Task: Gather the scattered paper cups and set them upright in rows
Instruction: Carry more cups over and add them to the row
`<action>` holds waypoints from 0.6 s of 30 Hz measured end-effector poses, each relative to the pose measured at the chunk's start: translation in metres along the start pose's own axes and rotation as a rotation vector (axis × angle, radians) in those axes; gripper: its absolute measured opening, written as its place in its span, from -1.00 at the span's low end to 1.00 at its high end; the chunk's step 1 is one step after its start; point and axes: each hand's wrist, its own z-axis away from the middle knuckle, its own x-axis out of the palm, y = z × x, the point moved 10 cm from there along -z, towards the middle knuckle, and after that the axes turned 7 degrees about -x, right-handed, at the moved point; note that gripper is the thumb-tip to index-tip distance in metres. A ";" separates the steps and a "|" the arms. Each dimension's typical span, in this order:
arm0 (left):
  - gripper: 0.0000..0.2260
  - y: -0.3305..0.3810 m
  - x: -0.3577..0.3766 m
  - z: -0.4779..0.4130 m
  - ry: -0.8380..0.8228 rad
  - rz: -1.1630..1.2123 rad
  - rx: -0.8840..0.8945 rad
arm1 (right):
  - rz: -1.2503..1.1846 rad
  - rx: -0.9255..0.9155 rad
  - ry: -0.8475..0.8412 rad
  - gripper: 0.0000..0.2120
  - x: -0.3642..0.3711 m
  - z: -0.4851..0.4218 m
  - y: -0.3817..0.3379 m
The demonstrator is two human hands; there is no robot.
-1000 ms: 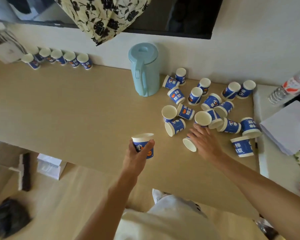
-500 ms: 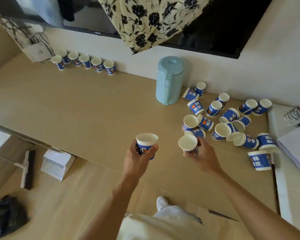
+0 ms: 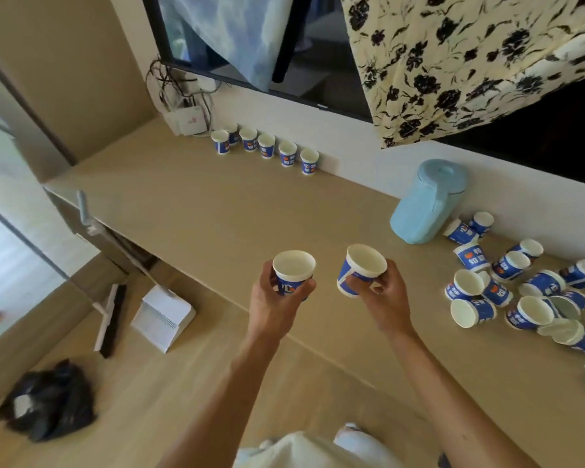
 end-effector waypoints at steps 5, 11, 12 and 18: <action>-0.60 0.010 -0.052 -0.025 0.048 0.011 0.017 | -0.012 -0.005 -0.042 -0.53 0.059 -0.011 -0.011; -0.63 0.005 -0.097 -0.079 0.084 -0.013 -0.017 | -0.039 0.047 -0.062 -0.50 0.123 -0.050 0.002; -0.63 0.005 -0.103 -0.092 0.090 -0.028 -0.022 | -0.045 0.057 -0.064 -0.51 0.135 -0.058 0.006; -0.62 0.005 -0.139 -0.183 0.109 -0.085 -0.062 | -0.093 0.122 -0.074 -0.51 0.212 -0.125 0.032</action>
